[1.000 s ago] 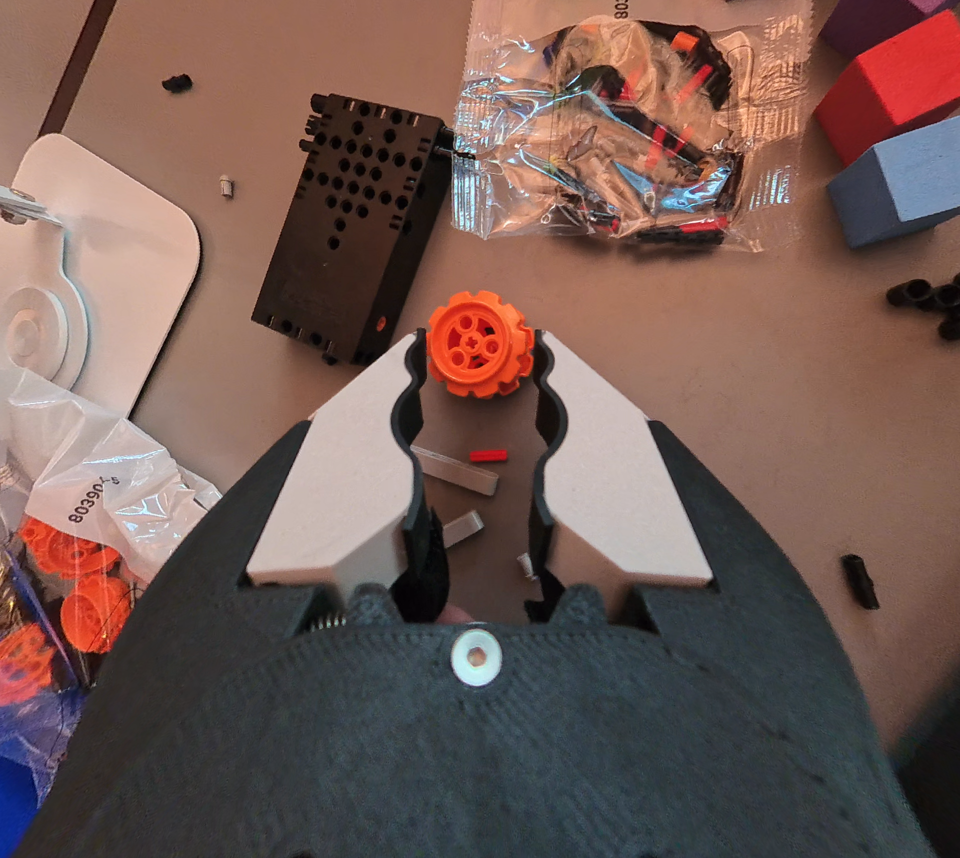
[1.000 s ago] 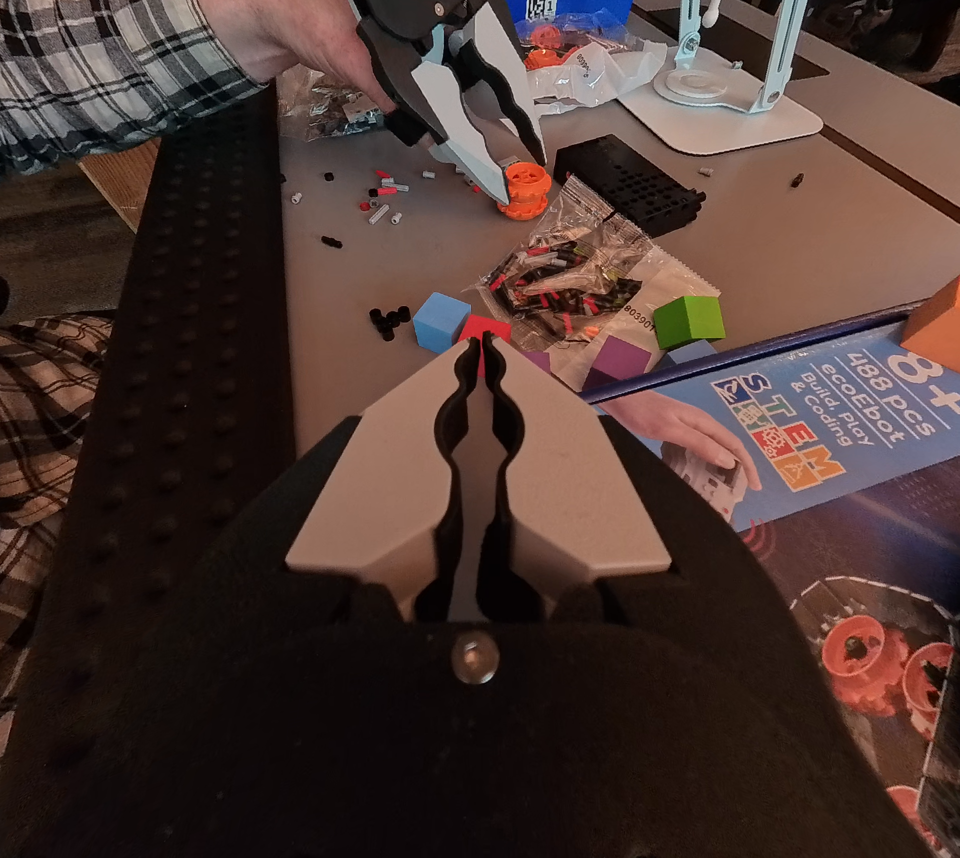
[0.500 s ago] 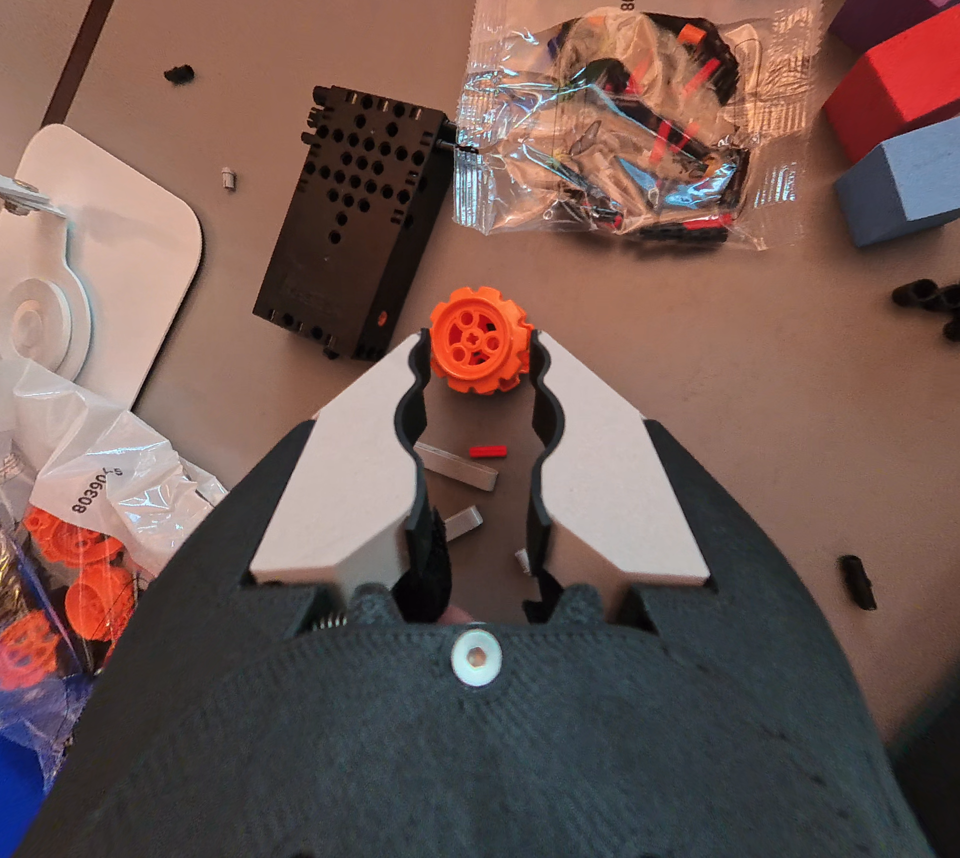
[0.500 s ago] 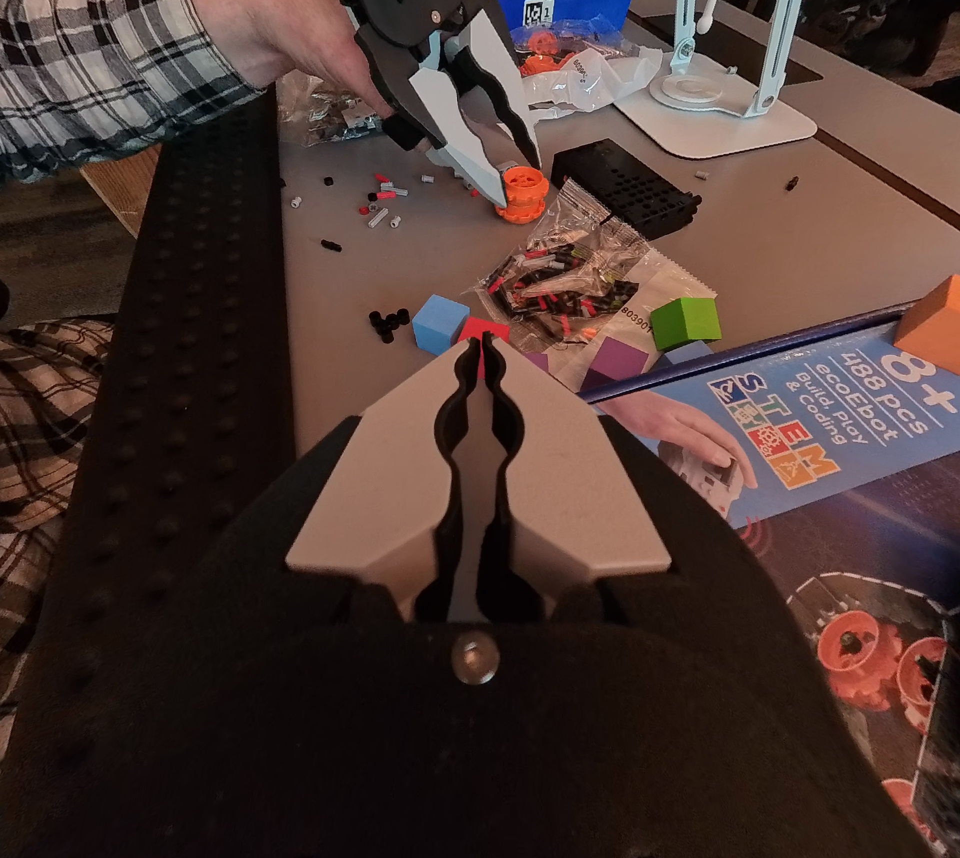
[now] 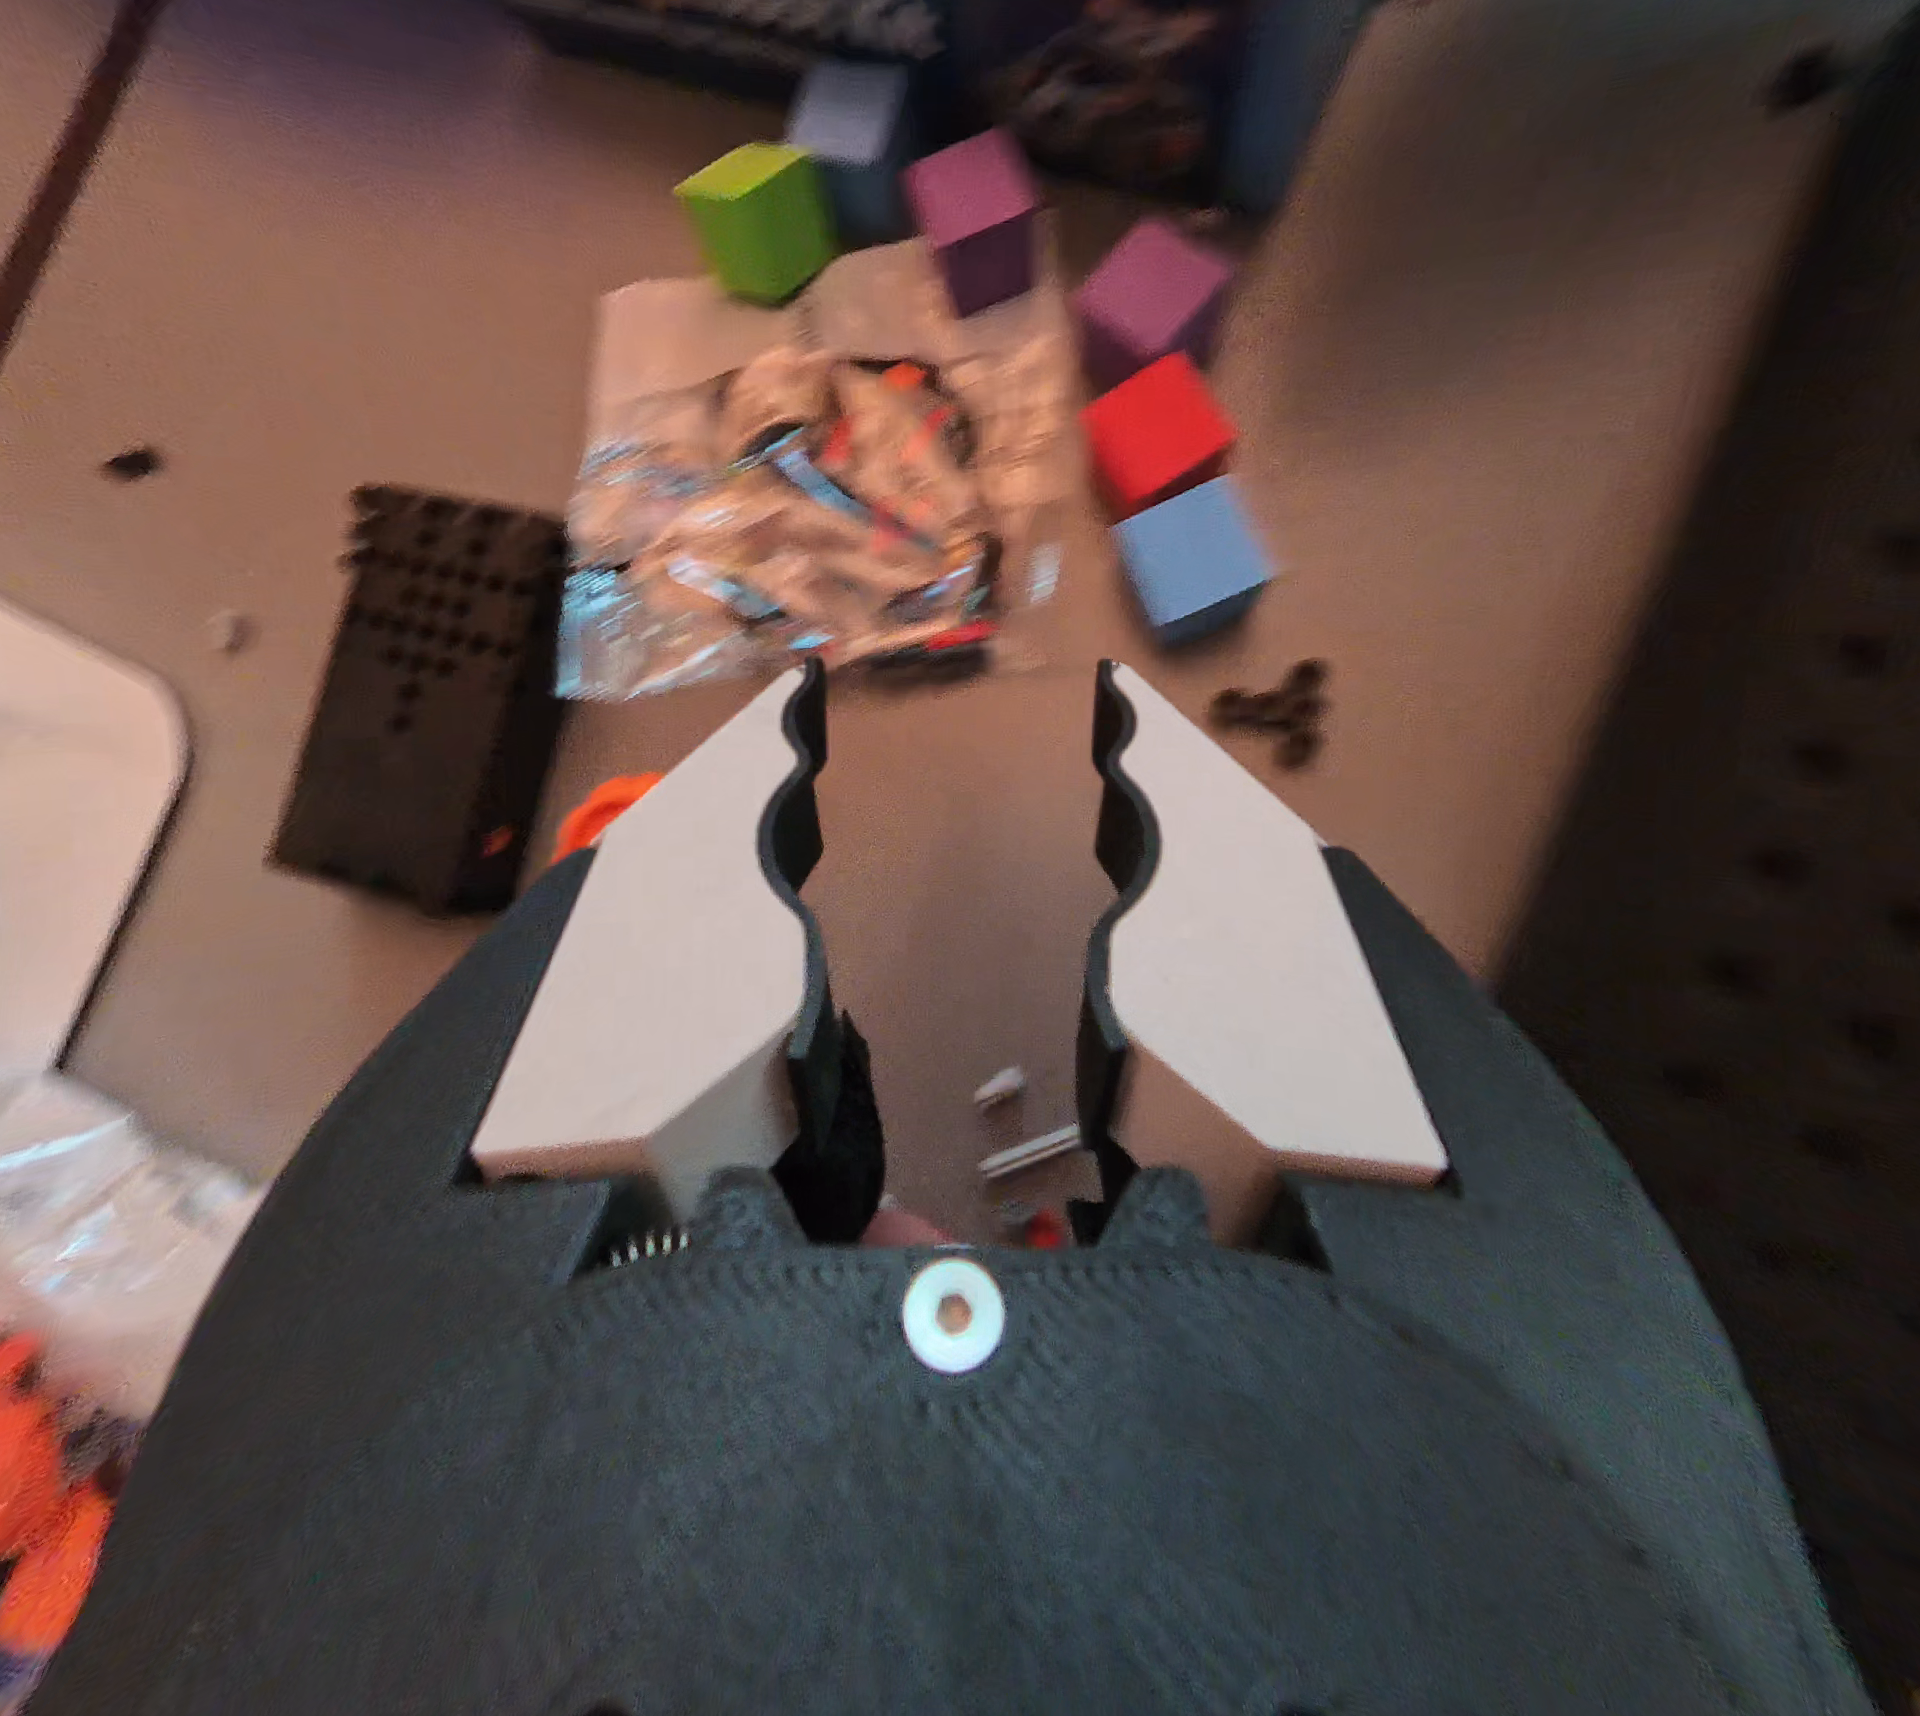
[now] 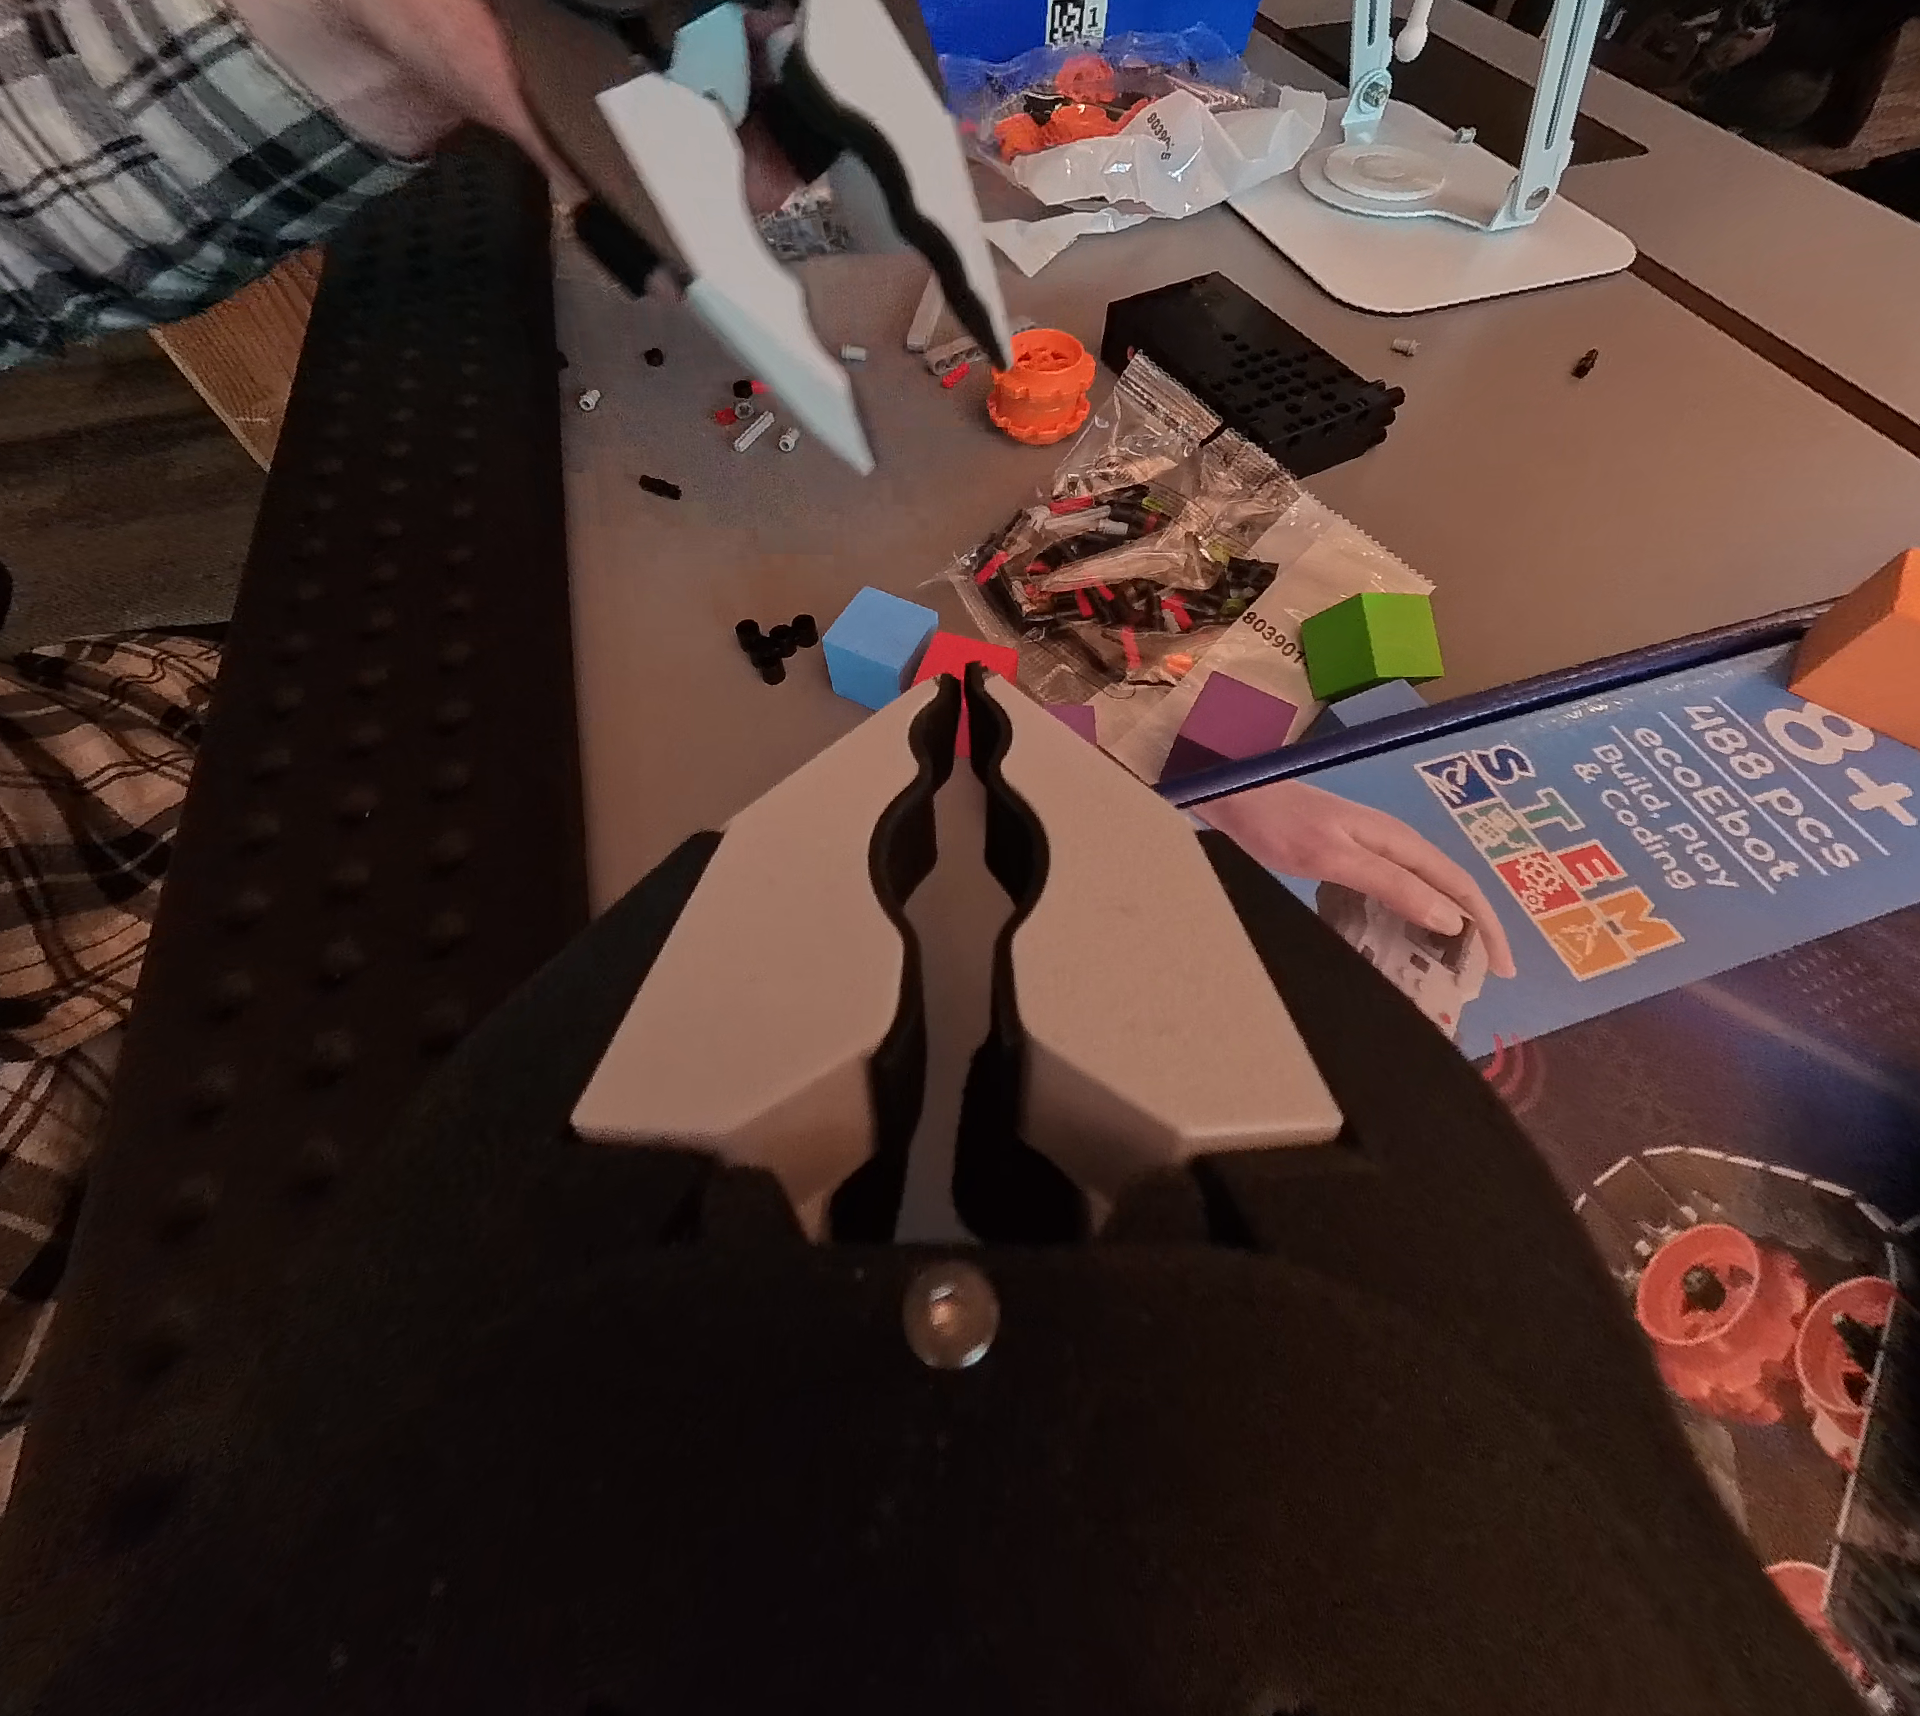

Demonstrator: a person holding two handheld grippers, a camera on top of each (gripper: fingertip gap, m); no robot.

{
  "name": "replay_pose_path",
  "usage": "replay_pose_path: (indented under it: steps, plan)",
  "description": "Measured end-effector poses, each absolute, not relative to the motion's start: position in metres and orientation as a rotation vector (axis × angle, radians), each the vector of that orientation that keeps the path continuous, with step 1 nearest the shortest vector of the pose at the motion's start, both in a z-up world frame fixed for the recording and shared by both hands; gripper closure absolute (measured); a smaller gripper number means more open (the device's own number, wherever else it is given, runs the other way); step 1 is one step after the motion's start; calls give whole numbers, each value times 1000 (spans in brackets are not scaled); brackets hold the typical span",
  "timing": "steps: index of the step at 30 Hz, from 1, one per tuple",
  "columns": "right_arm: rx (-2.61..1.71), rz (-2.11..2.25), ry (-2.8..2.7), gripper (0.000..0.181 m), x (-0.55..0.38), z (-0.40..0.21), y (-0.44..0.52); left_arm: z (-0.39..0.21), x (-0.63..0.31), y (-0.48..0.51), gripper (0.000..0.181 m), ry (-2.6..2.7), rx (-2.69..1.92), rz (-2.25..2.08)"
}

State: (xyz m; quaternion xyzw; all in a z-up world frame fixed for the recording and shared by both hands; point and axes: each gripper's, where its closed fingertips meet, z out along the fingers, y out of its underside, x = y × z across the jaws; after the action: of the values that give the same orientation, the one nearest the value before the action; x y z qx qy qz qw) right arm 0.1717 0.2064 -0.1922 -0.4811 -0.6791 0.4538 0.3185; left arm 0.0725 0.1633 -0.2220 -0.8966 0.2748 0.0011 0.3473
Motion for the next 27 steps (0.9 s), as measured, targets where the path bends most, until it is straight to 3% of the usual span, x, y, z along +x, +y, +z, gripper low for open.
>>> replay_pose_path:
  steps: [6, 11, 15, 22, 27]
  plan:
    - [-1263, 1195, -1784, 181, 172, -192, 206, -243, 126, 159, 130, 727, -2373, -6]
    - [-1257, 1197, -1784, 181, 172, -191, 205, -260, 126, 166, 152, 643, -2420, 0]
    - [-1254, 1200, -1781, 181, 172, -190, 205, -253, 122, 167, 154, 614, -2401, -5]
    - [-1249, 1203, -1786, 181, 172, -189, 204, -198, 45, 166, 154, 481, -2330, 145]
    - [-1252, 1201, -1783, 181, 172, -190, 205, -194, 0, 171, 154, 409, -2353, 149]
